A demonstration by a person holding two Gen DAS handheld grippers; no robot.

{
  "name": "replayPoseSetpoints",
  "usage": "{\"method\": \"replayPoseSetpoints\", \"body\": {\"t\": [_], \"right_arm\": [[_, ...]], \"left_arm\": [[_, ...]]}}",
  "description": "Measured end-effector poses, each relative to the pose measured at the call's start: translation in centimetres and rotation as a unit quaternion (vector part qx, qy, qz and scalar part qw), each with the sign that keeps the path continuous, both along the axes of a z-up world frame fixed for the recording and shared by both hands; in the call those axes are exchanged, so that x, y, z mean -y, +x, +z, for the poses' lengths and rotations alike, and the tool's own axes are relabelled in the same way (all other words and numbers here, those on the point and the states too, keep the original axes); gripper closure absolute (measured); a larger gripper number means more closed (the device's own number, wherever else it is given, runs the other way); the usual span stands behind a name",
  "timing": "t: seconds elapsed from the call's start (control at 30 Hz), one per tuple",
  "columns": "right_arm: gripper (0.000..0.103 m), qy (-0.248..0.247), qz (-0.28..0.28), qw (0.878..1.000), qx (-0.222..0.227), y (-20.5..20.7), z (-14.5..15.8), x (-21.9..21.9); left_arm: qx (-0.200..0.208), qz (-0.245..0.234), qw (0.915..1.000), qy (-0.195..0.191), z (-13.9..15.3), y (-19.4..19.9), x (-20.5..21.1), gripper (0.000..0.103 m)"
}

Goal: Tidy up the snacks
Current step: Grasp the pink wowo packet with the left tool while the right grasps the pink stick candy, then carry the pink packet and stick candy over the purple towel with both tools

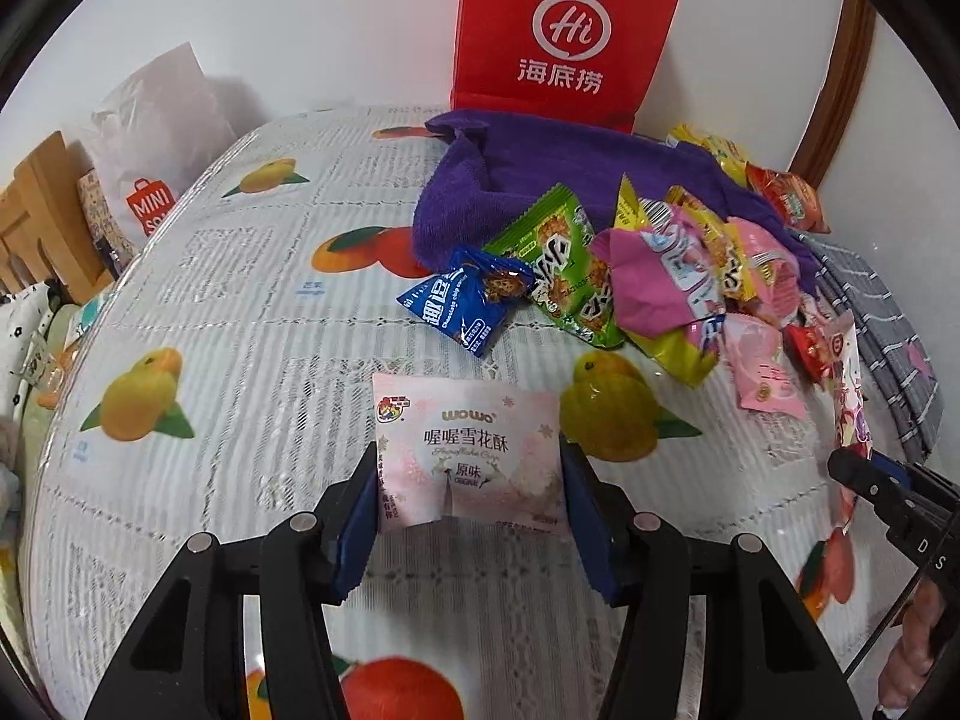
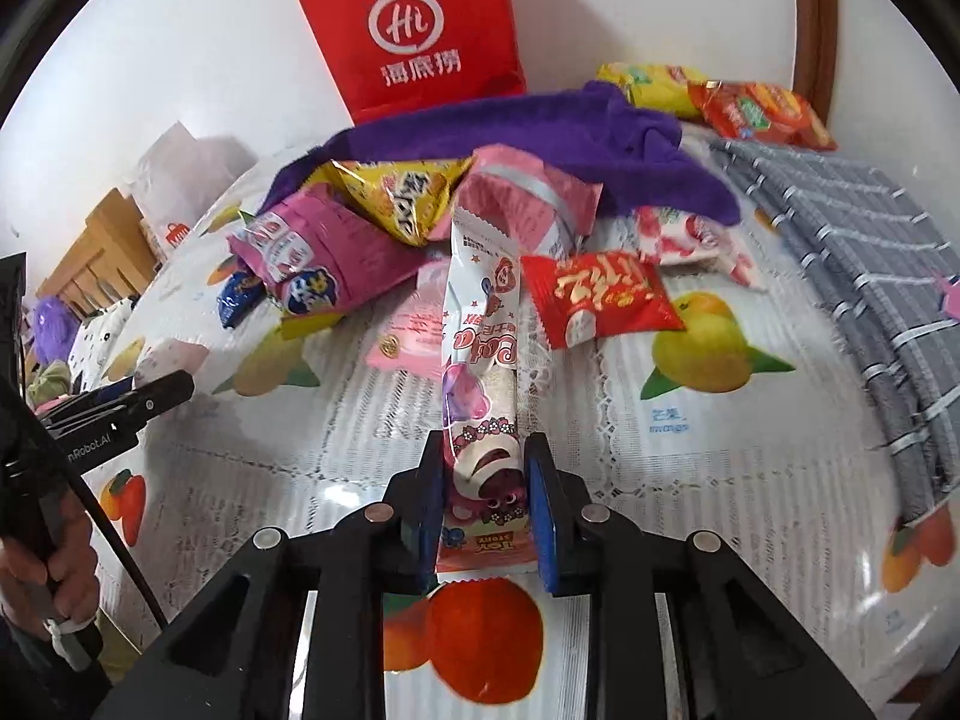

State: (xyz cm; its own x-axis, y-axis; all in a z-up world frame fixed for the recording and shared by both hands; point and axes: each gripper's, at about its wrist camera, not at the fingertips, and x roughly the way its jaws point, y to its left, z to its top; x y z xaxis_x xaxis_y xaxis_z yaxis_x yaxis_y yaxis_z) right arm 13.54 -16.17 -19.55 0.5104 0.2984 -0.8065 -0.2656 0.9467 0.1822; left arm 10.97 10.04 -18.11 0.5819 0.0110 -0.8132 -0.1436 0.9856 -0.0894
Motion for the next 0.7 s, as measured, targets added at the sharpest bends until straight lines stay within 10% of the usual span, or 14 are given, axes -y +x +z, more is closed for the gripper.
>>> {"method": "replayPoseSetpoints", "body": {"t": [0.7], "right_arm": [[0.076, 0.009, -0.042, 0.999, 0.034, 0.1, 8.6, 2.4]], "left_arm": [[0.058, -0.019, 0.998, -0.016, 8.5, -0.7, 1.4, 0.049]]}}
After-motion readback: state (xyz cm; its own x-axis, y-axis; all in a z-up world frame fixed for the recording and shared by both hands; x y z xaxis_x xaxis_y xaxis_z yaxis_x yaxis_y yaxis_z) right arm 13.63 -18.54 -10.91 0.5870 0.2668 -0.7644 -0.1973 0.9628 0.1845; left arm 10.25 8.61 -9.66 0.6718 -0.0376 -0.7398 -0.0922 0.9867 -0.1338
